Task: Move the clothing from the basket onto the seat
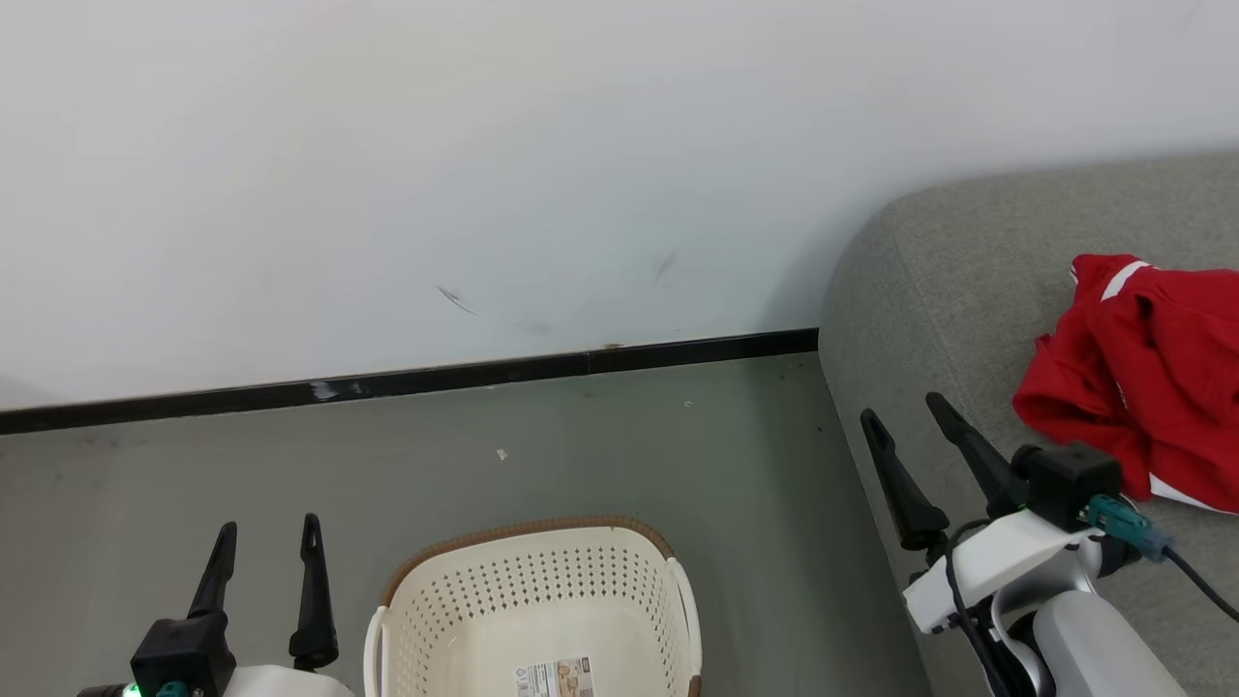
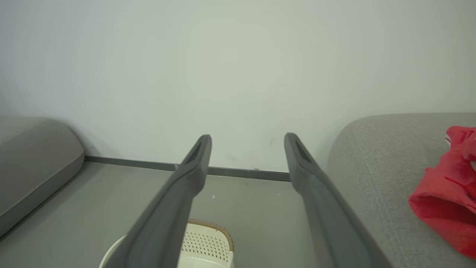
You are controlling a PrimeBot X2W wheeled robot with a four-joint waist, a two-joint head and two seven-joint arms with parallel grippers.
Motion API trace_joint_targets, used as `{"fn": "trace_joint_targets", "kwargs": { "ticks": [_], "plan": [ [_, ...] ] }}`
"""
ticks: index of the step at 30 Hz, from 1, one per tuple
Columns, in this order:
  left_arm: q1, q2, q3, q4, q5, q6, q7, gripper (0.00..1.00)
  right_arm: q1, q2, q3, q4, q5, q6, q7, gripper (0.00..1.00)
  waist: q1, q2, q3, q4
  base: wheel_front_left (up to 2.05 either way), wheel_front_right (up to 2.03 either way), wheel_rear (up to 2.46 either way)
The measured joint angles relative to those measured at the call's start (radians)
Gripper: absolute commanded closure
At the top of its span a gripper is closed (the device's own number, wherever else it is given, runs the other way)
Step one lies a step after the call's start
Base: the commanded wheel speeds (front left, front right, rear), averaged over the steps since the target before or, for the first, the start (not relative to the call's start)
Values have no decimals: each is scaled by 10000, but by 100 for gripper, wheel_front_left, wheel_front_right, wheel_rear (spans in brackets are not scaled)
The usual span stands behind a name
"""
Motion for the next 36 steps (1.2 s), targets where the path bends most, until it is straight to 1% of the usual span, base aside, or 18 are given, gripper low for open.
{"fn": "trace_joint_targets", "kwargs": {
  "ticks": [5,11,17,25,36],
  "plan": [
    [166,13,56,-42,4,-2,-12,0,423,144,-174,-148,-182,0,0,0,0,0,-222,163,0,0,0],
    [385,4,42,-84,15,-48,-12,0,1049,314,-706,-249,-226,0,0,0,0,0,-432,328,0,0,0],
    [413,12,27,-104,35,-61,-12,0,1348,403,-872,-477,-318,0,0,0,0,0,-555,444,0,0,0],
    [538,31,-73,-111,35,-221,-12,0,1713,460,-926,-794,-397,0,0,0,-1,0,-645,593,0,0,0],
    [562,69,-75,-125,38,-224,-12,0,2018,523,-884,-940,-495,0,0,0,0,0,-656,643,0,0,0]
  ]
}}
